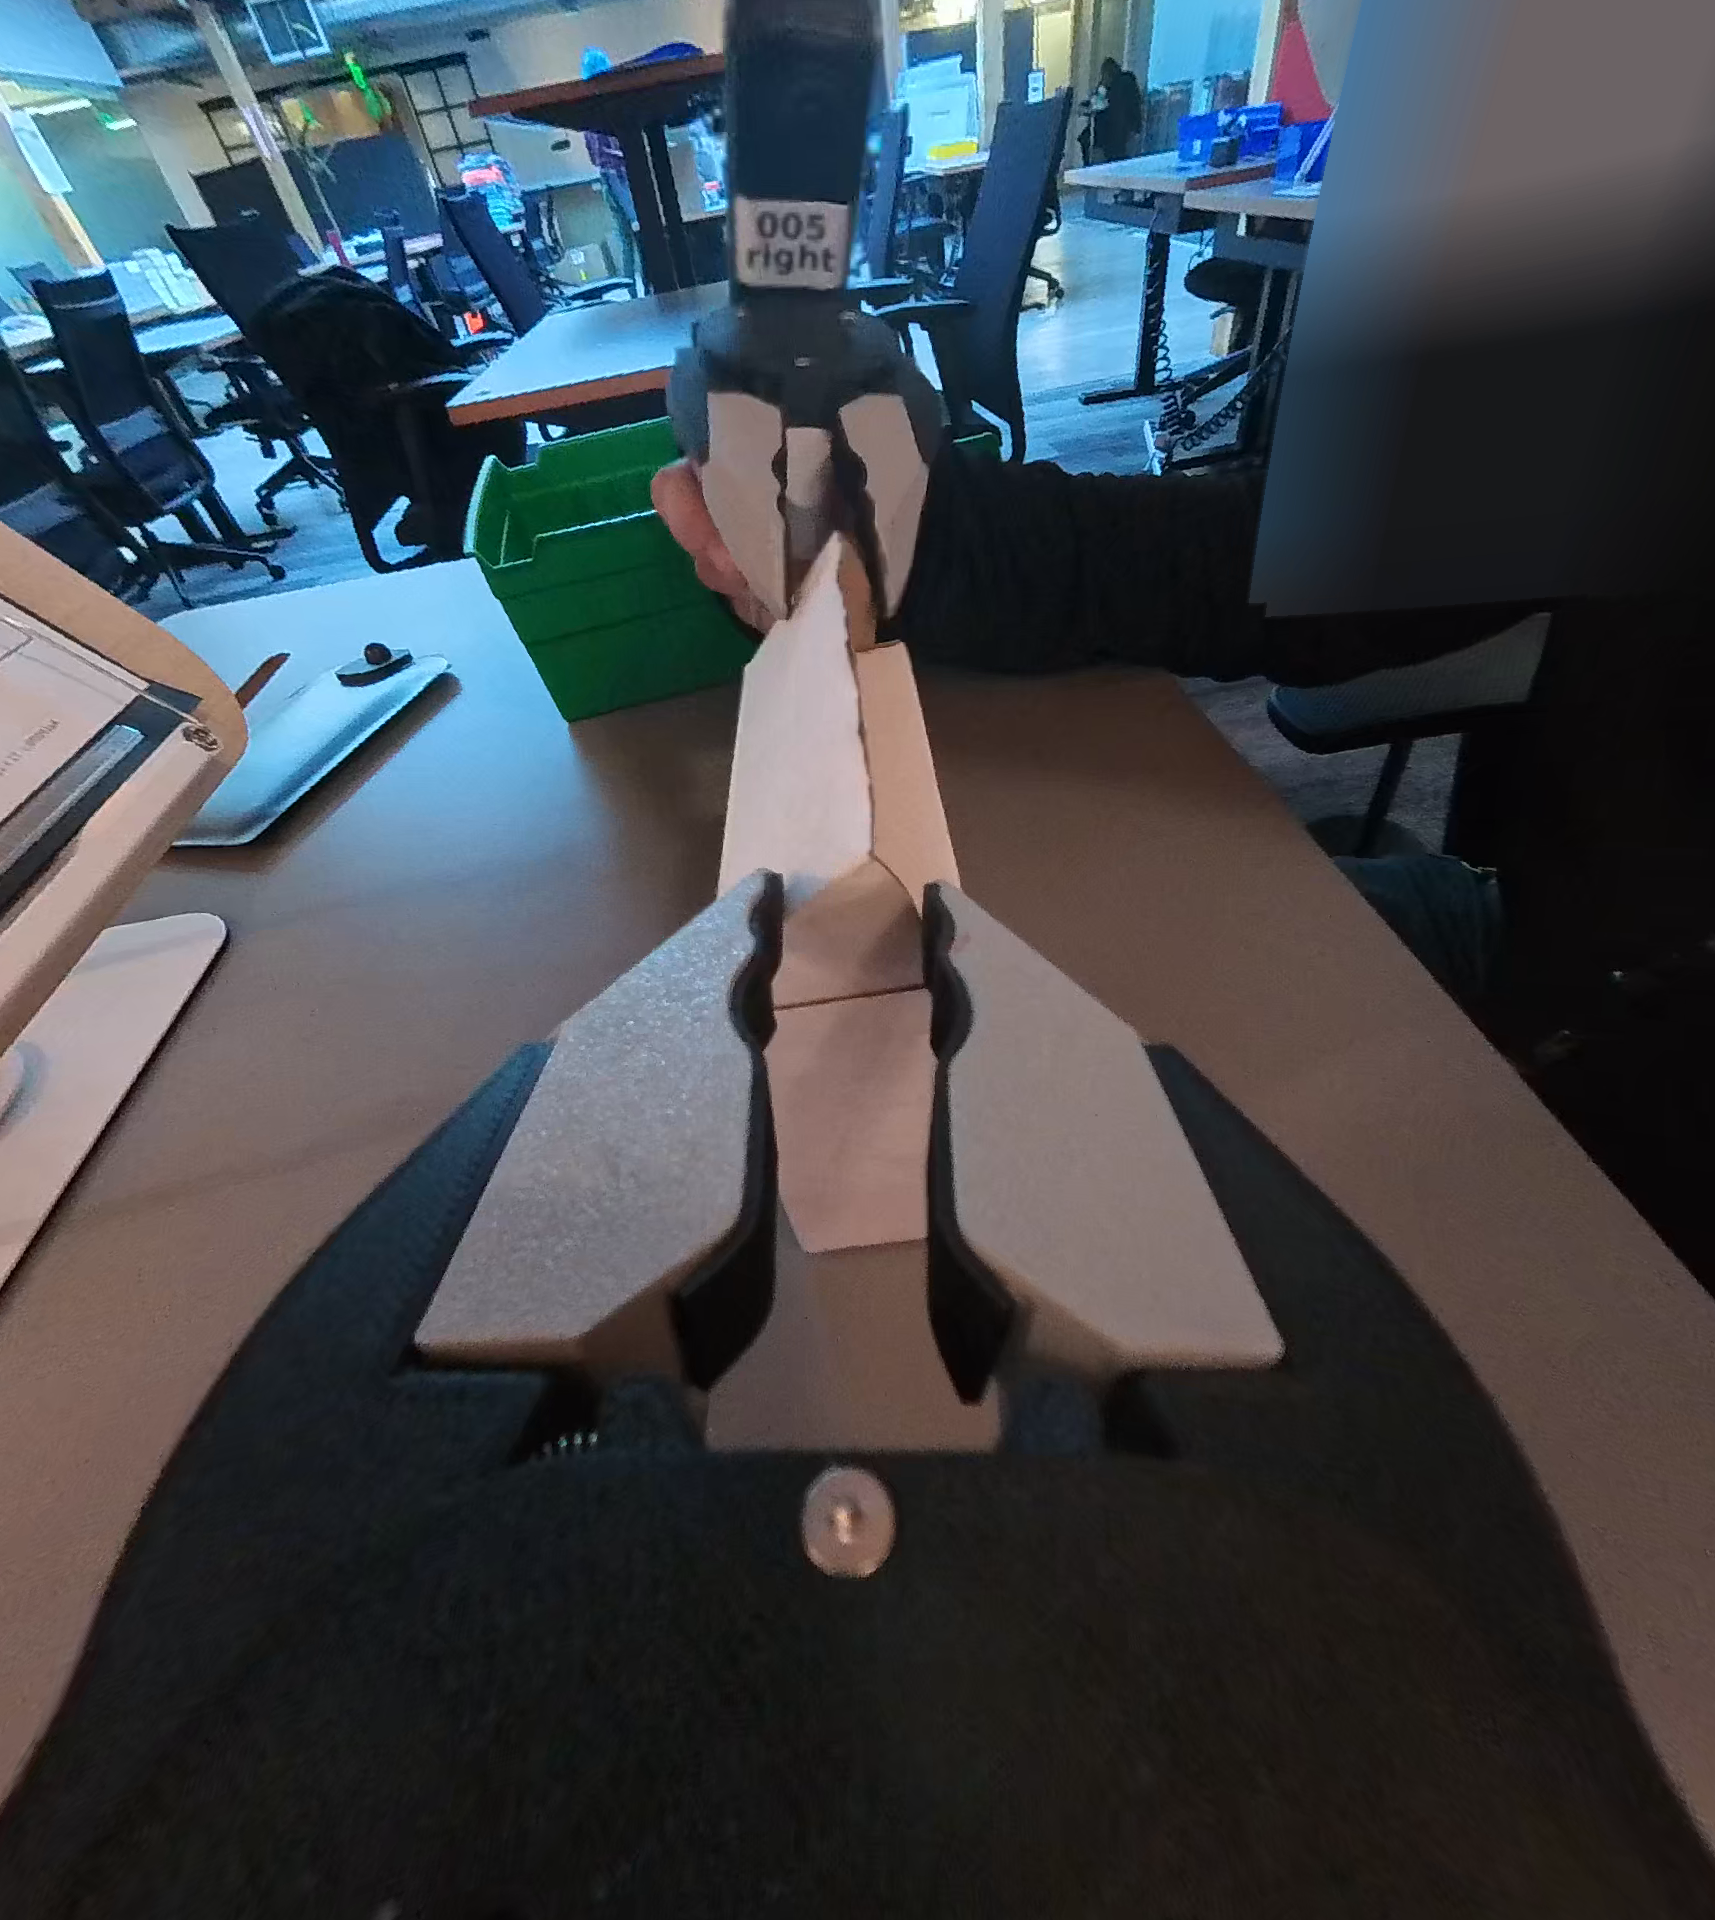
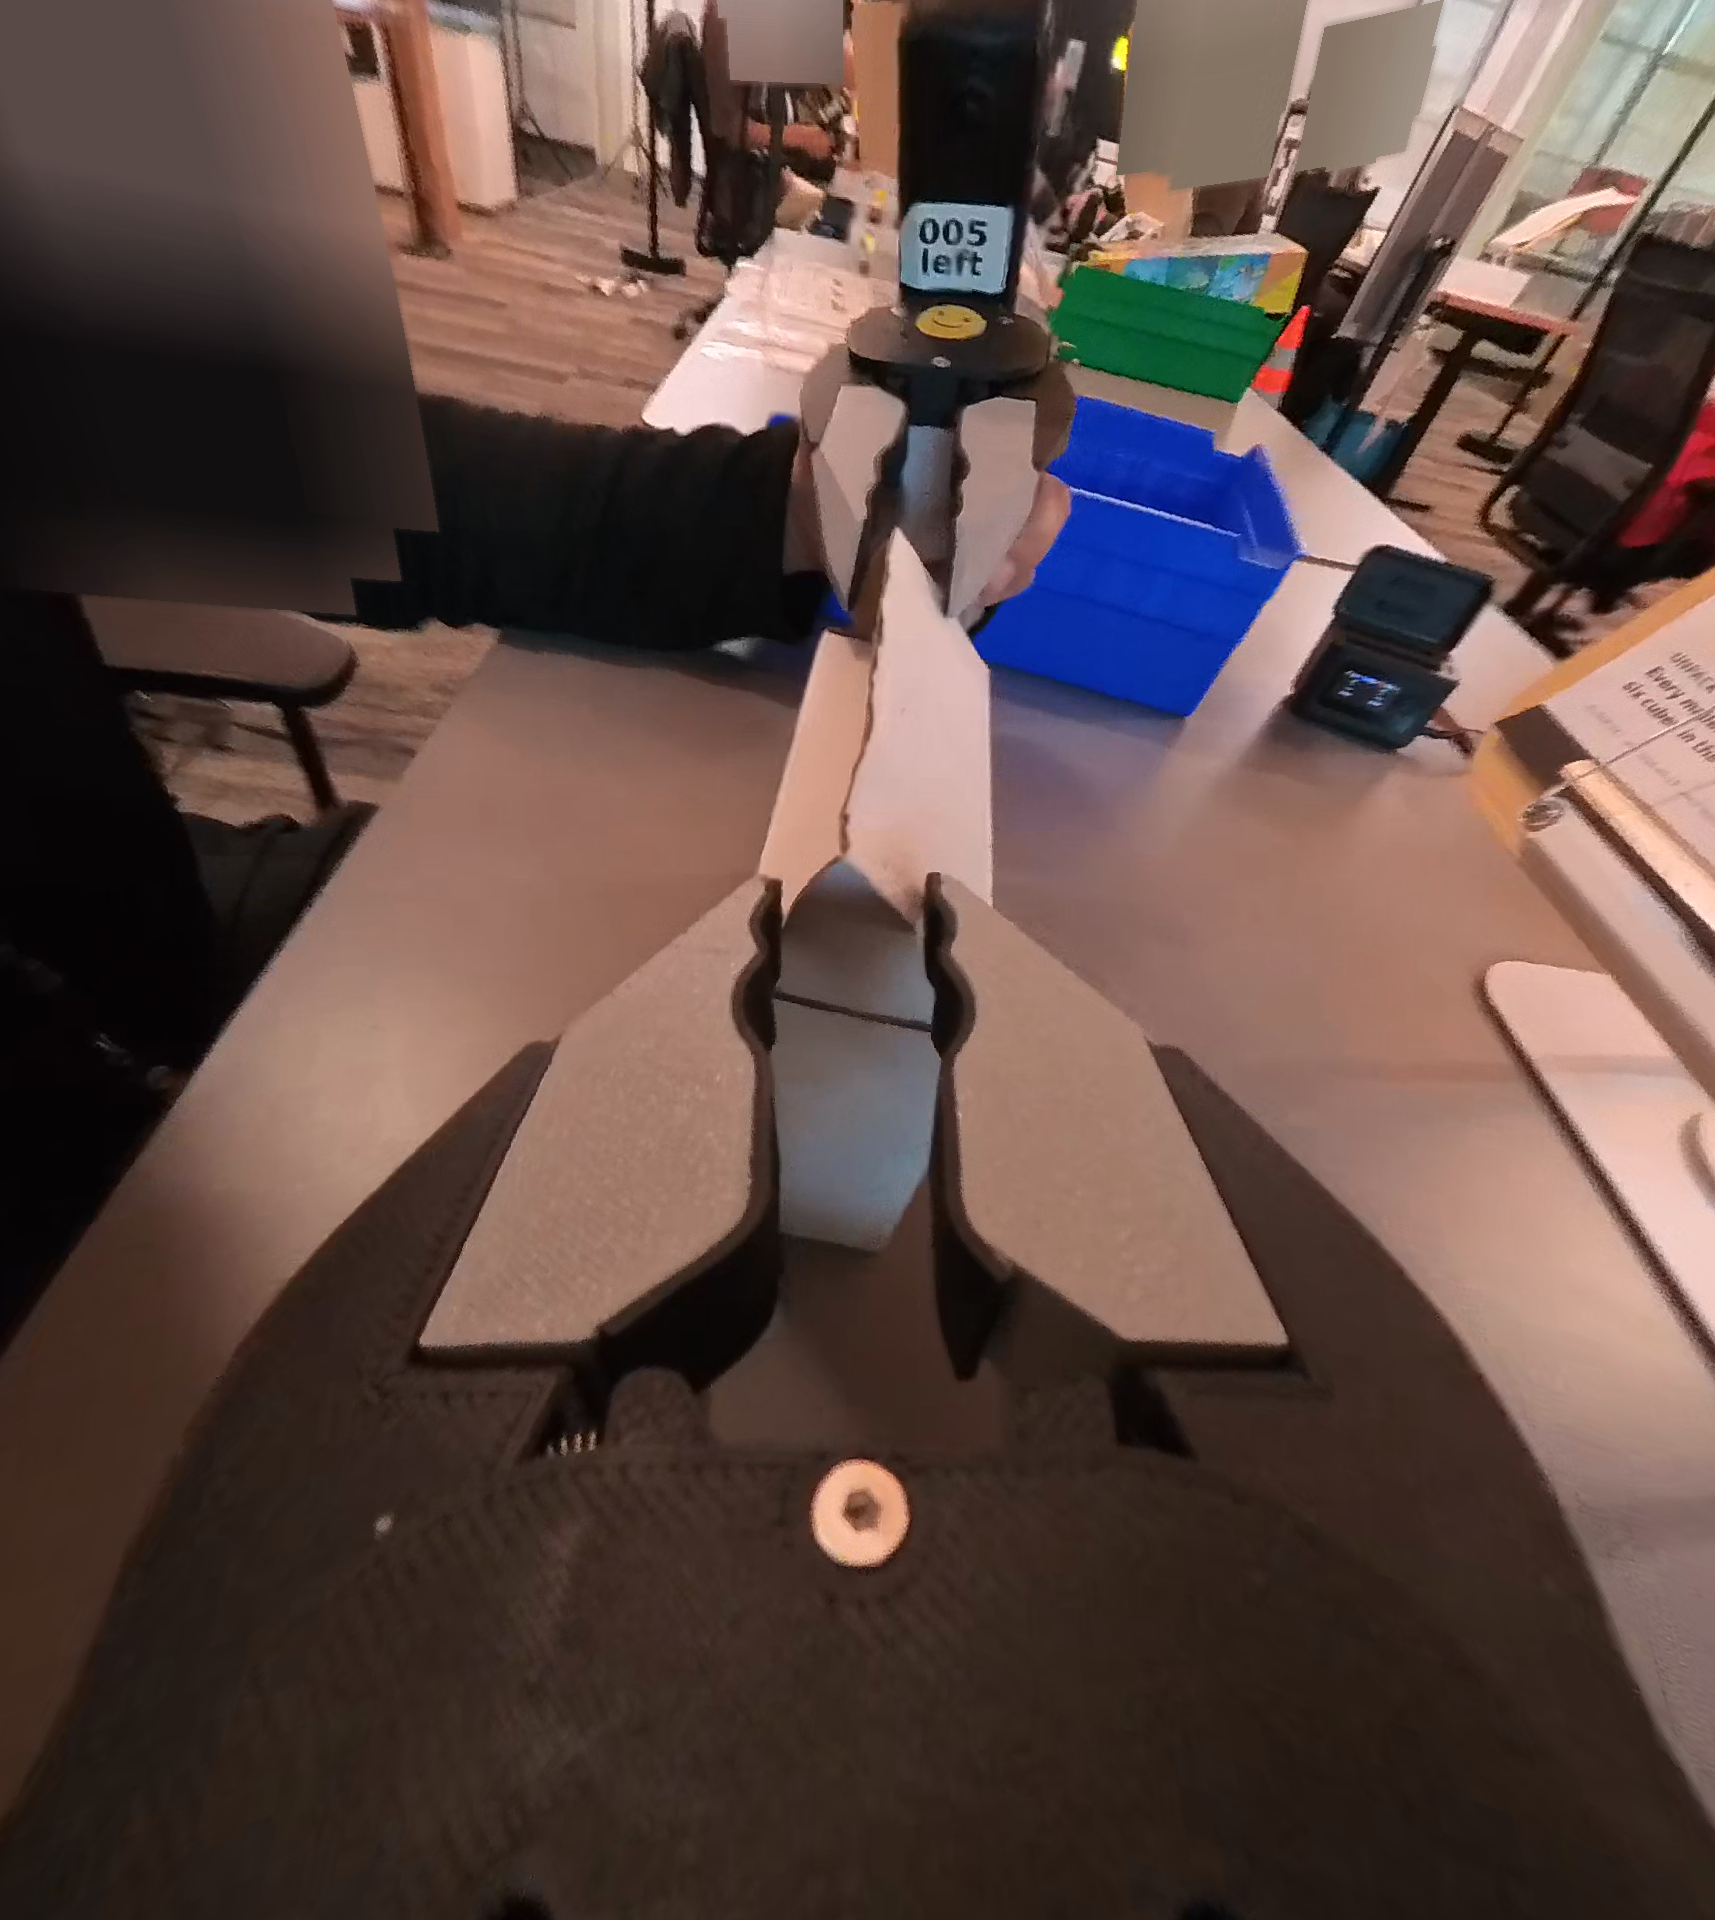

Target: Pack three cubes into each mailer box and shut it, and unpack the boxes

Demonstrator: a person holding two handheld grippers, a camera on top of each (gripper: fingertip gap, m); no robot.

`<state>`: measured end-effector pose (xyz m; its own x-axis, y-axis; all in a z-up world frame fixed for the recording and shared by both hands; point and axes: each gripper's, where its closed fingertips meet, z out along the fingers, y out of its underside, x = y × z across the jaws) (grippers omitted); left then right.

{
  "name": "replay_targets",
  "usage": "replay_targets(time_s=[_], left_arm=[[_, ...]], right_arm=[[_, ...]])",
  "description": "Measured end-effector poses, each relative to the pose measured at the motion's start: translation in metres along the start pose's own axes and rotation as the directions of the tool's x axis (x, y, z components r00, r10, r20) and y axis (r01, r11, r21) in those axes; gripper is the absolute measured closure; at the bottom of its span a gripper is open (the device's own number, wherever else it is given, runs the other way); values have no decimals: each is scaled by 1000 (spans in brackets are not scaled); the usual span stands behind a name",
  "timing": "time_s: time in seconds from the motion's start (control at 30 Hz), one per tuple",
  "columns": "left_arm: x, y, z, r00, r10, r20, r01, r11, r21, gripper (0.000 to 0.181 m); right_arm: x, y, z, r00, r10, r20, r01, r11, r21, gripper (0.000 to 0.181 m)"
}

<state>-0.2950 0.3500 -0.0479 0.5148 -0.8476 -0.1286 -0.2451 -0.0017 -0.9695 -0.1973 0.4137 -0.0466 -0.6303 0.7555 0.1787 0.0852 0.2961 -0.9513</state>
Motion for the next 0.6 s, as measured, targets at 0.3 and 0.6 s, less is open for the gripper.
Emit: replay_targets(time_s=[0.3, 0.6], left_arm=[[-21, -41, -35, 990, -135, 44, 119, 959, 257, 181], [-7, -19, -2, 988, -154, -35, 157, 982, 107, 181]], right_arm=[[14, -24, -16, 994, 110, -15, -106, 981, 165, 170], [10, -10, 2, 996, 92, -9, -91, 993, 81, 181]])
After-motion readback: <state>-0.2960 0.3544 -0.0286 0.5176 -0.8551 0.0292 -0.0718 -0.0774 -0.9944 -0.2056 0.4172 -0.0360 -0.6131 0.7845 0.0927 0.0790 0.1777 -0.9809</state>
